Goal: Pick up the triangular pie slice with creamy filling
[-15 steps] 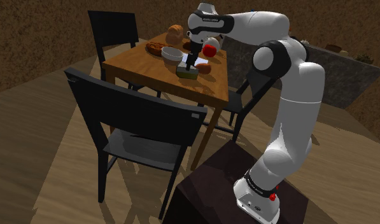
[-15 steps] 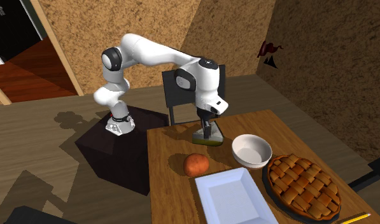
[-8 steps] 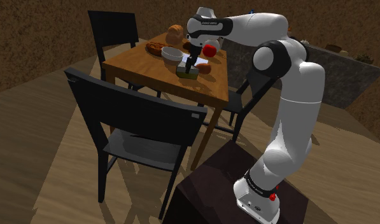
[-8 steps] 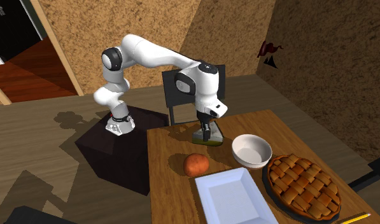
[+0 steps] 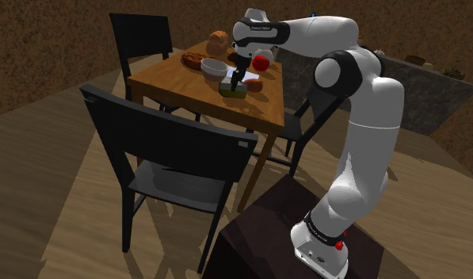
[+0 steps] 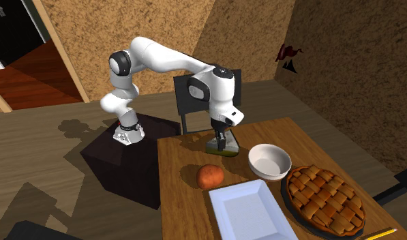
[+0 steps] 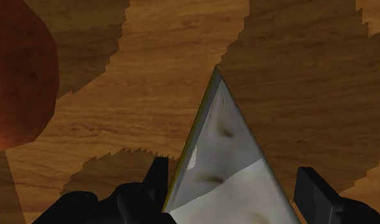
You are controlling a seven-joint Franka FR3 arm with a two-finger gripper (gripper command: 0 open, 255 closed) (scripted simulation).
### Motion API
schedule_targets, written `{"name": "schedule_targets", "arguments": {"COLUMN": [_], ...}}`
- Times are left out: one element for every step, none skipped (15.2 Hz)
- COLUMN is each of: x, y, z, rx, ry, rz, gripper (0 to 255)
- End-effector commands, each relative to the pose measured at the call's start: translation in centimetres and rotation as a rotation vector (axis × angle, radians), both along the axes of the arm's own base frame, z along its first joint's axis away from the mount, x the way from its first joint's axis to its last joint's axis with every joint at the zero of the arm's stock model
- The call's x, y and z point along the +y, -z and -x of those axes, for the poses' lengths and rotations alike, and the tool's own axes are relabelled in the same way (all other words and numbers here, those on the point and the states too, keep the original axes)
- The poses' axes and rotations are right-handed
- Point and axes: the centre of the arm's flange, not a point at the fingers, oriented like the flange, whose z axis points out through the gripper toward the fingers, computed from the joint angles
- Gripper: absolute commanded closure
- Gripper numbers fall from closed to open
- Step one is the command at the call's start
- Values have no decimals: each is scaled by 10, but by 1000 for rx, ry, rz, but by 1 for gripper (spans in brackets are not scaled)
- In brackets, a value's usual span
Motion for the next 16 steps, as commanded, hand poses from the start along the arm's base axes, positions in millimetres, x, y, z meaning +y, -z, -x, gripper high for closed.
{"name": "schedule_targets", "arguments": {"x": [0, 0, 0, 0, 0, 0, 0, 0, 0, 0, 0, 0, 0, 0, 0, 0], "y": [-8, -13, -18, -23, -29, -34, -39, -45, -50, -55, -60, -66, -71, -76, -77, -77], "z": [0, 0, 0, 0, 0, 0, 0, 0, 0, 0, 0, 0, 0, 0, 0, 0], "rx": [1, 1, 1, 1, 1, 1, 1, 1, 1, 1, 1, 1, 1, 1, 1, 1], "ry": [0, 0, 0, 0, 0, 0, 0, 0, 0, 0, 0, 0, 0, 0, 0, 0], "rz": [0, 0, 0, 0, 0, 0, 0, 0, 0, 0, 0, 0, 0, 0, 0, 0], "gripper": [255, 255, 255, 255, 255, 255, 255, 255, 255, 255, 255, 255, 255, 255, 255, 255]}}
